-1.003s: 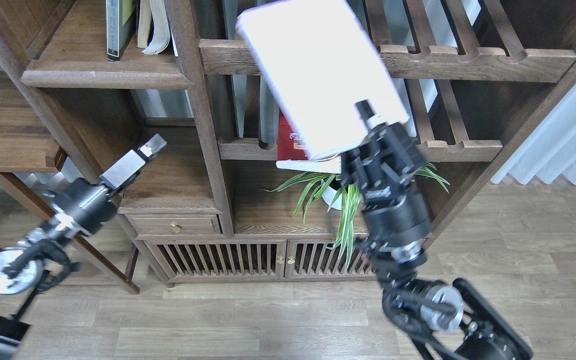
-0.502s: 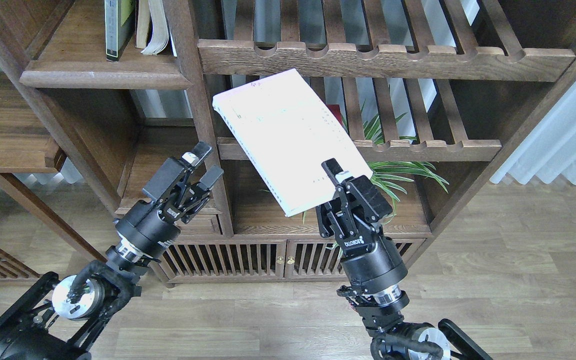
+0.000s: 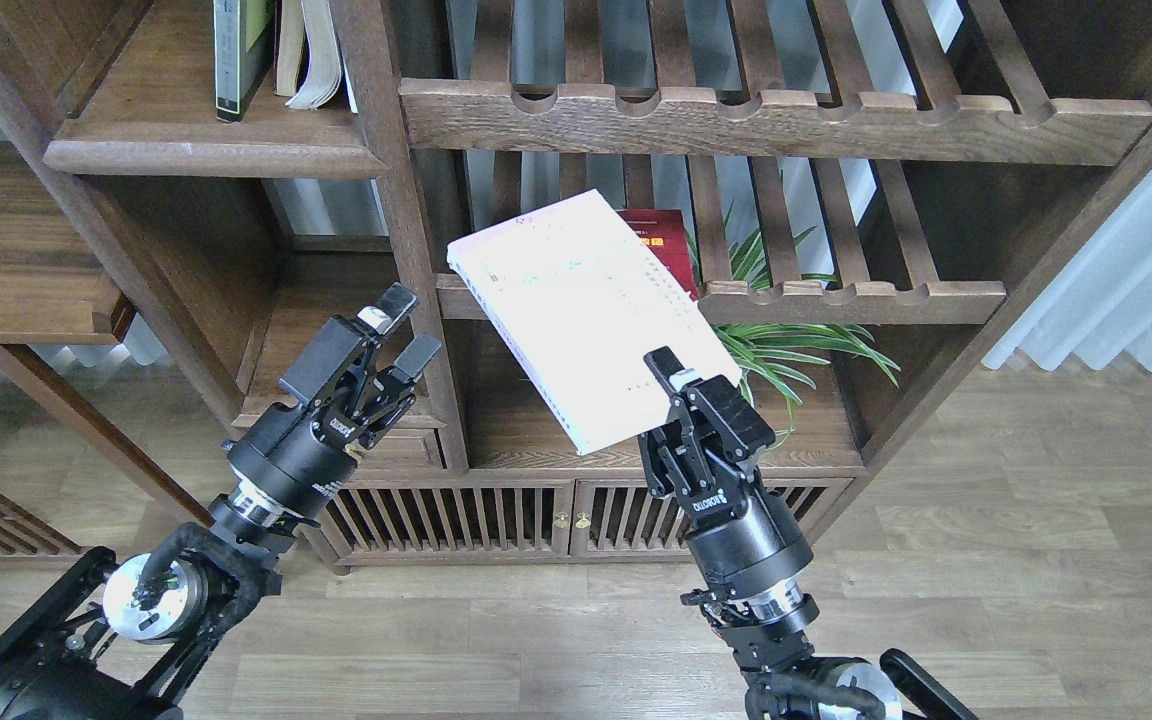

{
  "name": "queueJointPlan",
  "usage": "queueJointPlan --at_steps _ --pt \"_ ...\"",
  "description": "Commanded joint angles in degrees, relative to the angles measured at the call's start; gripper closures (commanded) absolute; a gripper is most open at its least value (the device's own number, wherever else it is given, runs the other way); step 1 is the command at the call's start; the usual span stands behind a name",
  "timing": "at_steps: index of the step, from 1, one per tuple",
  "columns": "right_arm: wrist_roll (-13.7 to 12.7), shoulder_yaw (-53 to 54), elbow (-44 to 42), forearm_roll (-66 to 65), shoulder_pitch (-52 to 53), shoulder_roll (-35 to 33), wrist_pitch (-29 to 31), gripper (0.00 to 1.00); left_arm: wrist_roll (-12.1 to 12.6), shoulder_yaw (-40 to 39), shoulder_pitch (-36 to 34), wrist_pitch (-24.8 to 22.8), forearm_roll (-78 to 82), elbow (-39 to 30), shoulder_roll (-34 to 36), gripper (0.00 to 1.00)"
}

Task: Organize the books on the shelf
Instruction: 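Lower the white book and grasp it with the left gripper too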

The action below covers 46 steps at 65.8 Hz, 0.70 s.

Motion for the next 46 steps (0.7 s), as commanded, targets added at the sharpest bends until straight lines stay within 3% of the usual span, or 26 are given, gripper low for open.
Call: queueJointPlan --at_steps 1,10,22,31,42,46 --pt "-0.11 -0.80 0.03 -0.74 -0.43 0.32 0.00 0.94 -1.52 2.41 0.08 0.00 -0.08 0.07 -0.65 0.16" --pt "-0.11 -0.89 0.03 -1.10 -0.52 0.67 0.00 0.94 -4.25 5.13 -0.01 0.00 -0.08 0.16 -0.47 0.38" --pt "-0.20 -0.89 0.03 -1.53 -0.87 0.67 0.00 0.94 -3.63 6.46 -0.10 0.00 0.01 0.16 -0.21 0.62" --pt "-0.29 -1.06 0.03 -2.15 -1.31 0.67 0.00 0.94 -2.15 6.46 -0.45 0.00 0.09 0.16 -0.21 0.91" --pt "-0.29 -1.42 0.03 -2.68 -1.49 0.76 0.00 0.93 0.58 6.46 -0.36 0.00 0.09 0.16 0.14 0.94" --pt "-0.29 -1.42 0.03 -2.85 -1.49 0.76 0.00 0.85 0.67 6.37 -0.36 0.00 0.09 0.16 0.23 0.95"
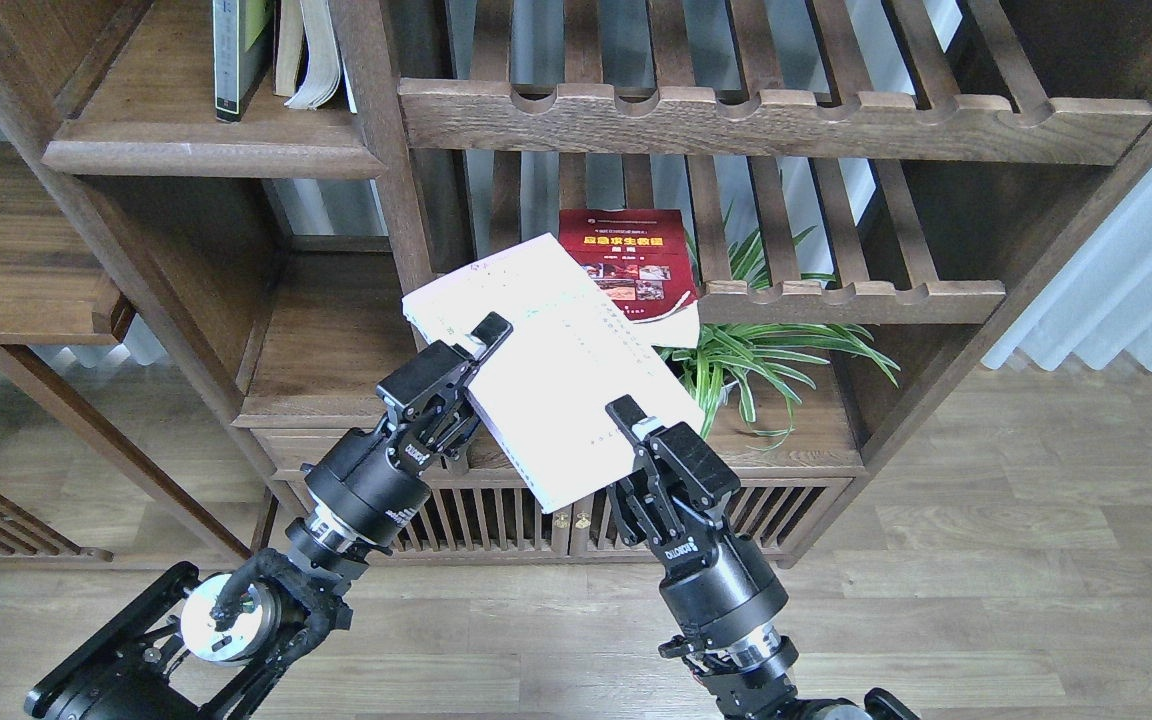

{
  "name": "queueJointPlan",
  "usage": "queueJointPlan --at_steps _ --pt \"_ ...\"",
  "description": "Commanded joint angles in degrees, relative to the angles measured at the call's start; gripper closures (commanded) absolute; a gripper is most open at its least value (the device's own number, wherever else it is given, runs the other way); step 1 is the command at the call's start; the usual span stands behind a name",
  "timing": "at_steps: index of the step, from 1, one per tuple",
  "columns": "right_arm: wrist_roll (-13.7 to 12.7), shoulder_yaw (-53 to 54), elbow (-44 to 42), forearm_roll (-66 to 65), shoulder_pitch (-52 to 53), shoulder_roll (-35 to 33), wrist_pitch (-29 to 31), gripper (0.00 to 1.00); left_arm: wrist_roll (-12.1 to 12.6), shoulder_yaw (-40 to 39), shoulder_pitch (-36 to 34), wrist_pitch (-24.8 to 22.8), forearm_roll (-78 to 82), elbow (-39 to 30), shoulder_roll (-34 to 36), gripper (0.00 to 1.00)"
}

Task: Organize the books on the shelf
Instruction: 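Lower the white book and grasp it with the left gripper too, then carry the white book with the left gripper up to the top shelf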

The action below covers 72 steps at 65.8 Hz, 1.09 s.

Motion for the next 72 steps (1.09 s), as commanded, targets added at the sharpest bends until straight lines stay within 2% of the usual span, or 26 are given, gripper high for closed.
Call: queueJointPlan --at_steps 1,3,4,5,6,9,15,34,40,52,62,72 --pt "-0.12 -0.17 0.01 -0.59 0.01 0.00 0.00 0.75 1.03 0.09 0.07 0.00 0.05 -0.02 0.16 0.95" --pt "-0.12 -0.34 0.10 -1.03 0.10 -0.09 0.00 0.64 1.12 0.09 0.07 0.00 0.05 -0.02 0.25 0.95" --pt "-0.12 -0.60 0.10 -1.99 0.10 -0.18 0.00 0.48 1.12 0.09 0.07 0.00 0.05 -0.02 0.34 0.96" --pt "-0.12 -0.78 0.10 -2.52 0.18 -0.18 0.00 0.40 1.21 0.00 0.07 0.00 0.05 -0.02 0.43 0.96" --pt "-0.12 -0.78 0.10 -3.92 0.18 -0.09 0.00 0.25 1.29 -0.09 0.07 0.00 0.05 -0.11 0.60 0.96" --pt "-0.03 -0.61 0.01 -6.21 0.36 -0.26 0.00 0.13 1.56 -0.44 0.07 0.00 0.05 -0.11 1.04 0.96" --pt "0.06 -0.34 0.01 -7.19 0.36 -0.53 0.00 0.02 2.17 -1.40 -0.02 0.00 0.05 -0.11 3.41 0.97" --pt "0.06 -0.17 -0.08 -7.19 0.97 -0.79 0.00 0.02 2.18 -8.43 -1.43 0.00 -0.03 -0.29 12.82 0.96" --pt "0.06 -0.08 -1.48 -7.27 1.24 -0.53 0.00 0.02 1.74 -12.21 -6.25 0.00 -0.21 -0.29 18.09 0.96" --pt "0.06 0.98 -3.24 -7.19 1.59 -0.35 0.00 0.02 1.73 -18.10 -15.75 0.00 -0.21 -0.29 21.08 0.98" --pt "0.23 1.76 -3.77 -7.10 1.59 -0.35 0.00 0.02 1.91 -20.04 -23.04 0.00 -0.30 -0.29 31.08 0.97" --pt "0.32 2.38 -4.21 -7.10 1.59 -0.18 0.00 0.02 2.35 -20.91 -24.37 0.00 -0.21 -0.20 42.25 0.96"
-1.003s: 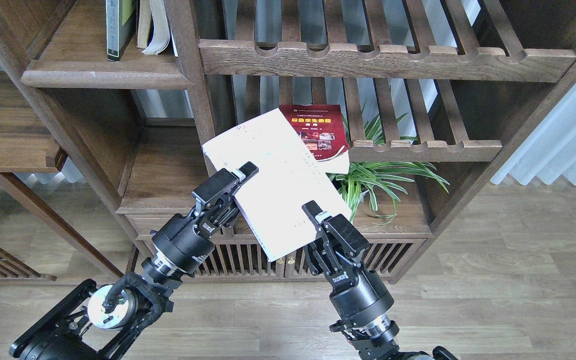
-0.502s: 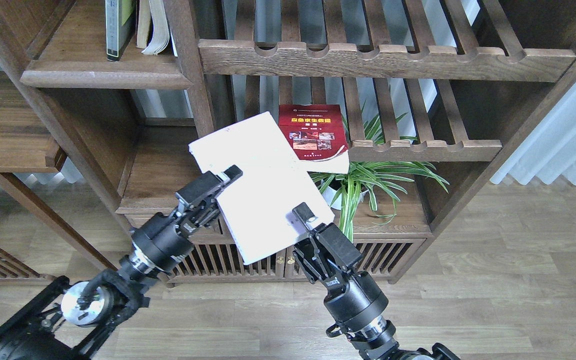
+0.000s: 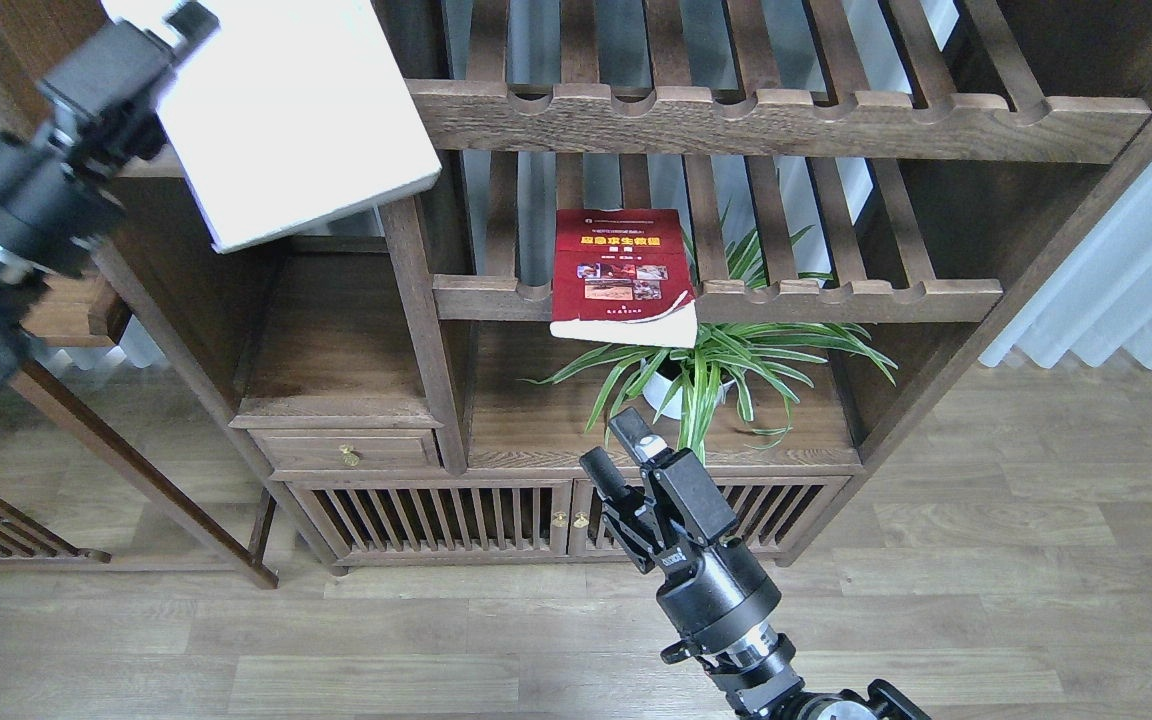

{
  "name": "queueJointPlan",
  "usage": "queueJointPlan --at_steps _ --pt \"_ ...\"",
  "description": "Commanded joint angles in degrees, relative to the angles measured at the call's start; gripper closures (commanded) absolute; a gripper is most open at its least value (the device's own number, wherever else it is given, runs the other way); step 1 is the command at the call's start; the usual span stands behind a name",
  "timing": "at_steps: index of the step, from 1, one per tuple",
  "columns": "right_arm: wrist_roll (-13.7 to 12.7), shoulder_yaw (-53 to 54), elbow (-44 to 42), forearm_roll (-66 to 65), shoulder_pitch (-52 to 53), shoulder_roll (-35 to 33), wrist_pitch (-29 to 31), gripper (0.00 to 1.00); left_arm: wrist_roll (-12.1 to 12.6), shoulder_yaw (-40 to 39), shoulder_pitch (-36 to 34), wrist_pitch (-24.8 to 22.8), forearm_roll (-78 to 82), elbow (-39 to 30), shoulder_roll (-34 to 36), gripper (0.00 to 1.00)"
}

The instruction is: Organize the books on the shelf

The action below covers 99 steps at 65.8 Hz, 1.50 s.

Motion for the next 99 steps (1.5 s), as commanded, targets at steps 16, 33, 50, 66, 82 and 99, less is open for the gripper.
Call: queueJointPlan --at_steps 16,33,50,66,82,99 --pt "0.36 0.35 -1.10 0.03 -0.09 0.84 0.00 0.02 6.68 -3.42 -2.15 0.00 4.34 2.15 19.02 0.96" --pt "0.36 0.35 -1.19 0.03 -0.18 1.10 0.00 0.02 7.48 -5.00 -10.77 0.00 20.34 10.41 18.67 0.96" --pt "0.36 0.35 -1.19 0.03 -0.09 1.98 0.00 0.02 7.65 -5.09 -20.61 0.00 30.09 17.62 12.26 0.96" --pt "0.36 0.35 -1.19 -0.05 -0.09 2.07 0.00 0.02 7.65 -5.18 -25.62 0.00 35.72 21.14 6.10 0.96" --pt "0.36 0.26 -1.10 -0.23 -0.09 2.16 0.00 0.02 7.57 -4.39 -30.11 0.00 40.47 26.58 0.22 0.96" --pt "0.27 0.17 -1.10 -0.23 -0.09 2.16 0.00 0.02 7.04 -4.47 -30.81 0.00 41.70 29.49 -4.09 0.97"
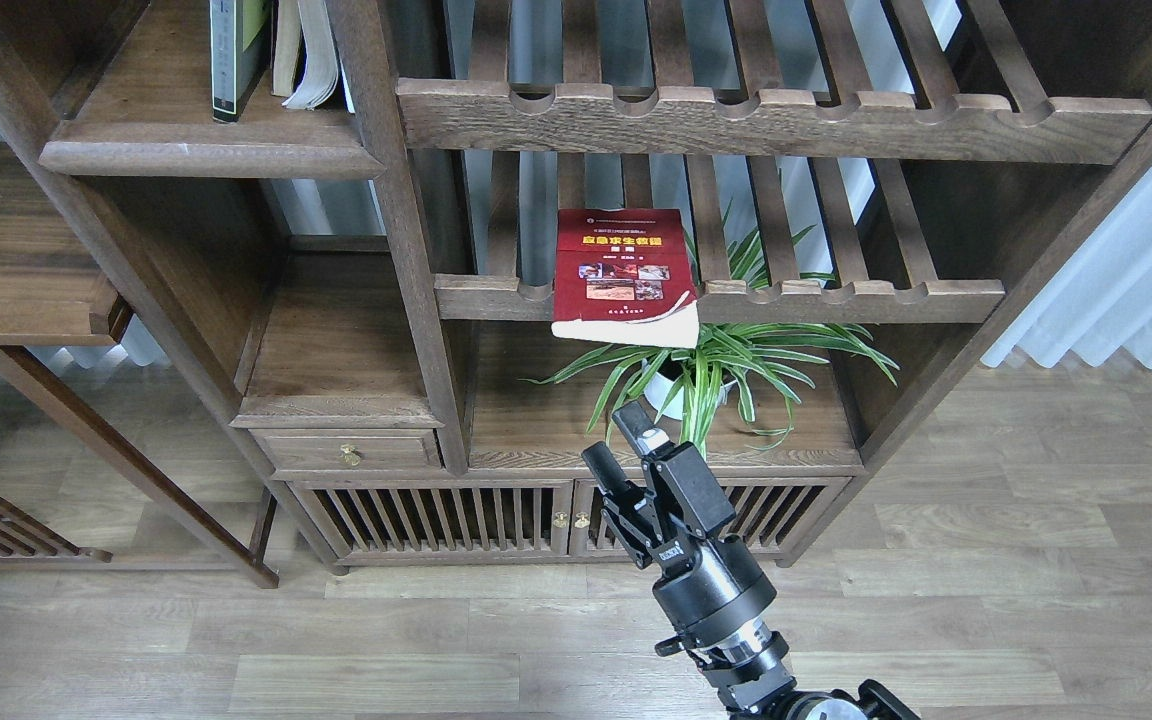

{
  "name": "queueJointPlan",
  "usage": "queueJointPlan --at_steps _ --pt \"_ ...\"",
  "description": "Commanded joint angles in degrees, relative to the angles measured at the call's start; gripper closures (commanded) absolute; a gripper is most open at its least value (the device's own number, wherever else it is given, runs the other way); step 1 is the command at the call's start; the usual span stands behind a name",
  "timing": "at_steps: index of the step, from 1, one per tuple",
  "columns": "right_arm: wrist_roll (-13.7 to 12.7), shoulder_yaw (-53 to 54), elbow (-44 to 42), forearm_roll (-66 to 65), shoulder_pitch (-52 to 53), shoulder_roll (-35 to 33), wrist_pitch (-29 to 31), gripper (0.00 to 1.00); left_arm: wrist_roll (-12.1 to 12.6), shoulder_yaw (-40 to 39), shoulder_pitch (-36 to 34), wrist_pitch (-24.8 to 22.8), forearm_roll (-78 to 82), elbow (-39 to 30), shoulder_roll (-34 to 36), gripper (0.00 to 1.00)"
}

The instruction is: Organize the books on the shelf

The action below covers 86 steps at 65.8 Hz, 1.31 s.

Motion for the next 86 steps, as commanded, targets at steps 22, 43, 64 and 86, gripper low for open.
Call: queueJointPlan --at_steps 22,43,64,86 --pt "-0.05 -0.09 0.00 -0.08 0.08 0.00 0.00 0.02 -1.80 -0.05 -0.06 0.01 -0.25 5.22 -2.59 0.98" --pt "-0.05 -0.18 0.00 -0.08 0.08 0.00 0.00 0.02 -6.72 2.67 -3.40 0.01 -0.34 11.37 -5.14 0.98" --pt "-0.05 -0.36 0.00 -0.26 0.00 0.00 0.00 0.02 -7.34 8.03 -7.62 0.01 -0.43 16.91 -8.39 0.97" --pt "-0.14 -0.53 0.00 -0.26 0.00 0.00 0.00 0.02 -7.34 11.45 -11.22 0.01 0.19 19.71 -8.74 0.97"
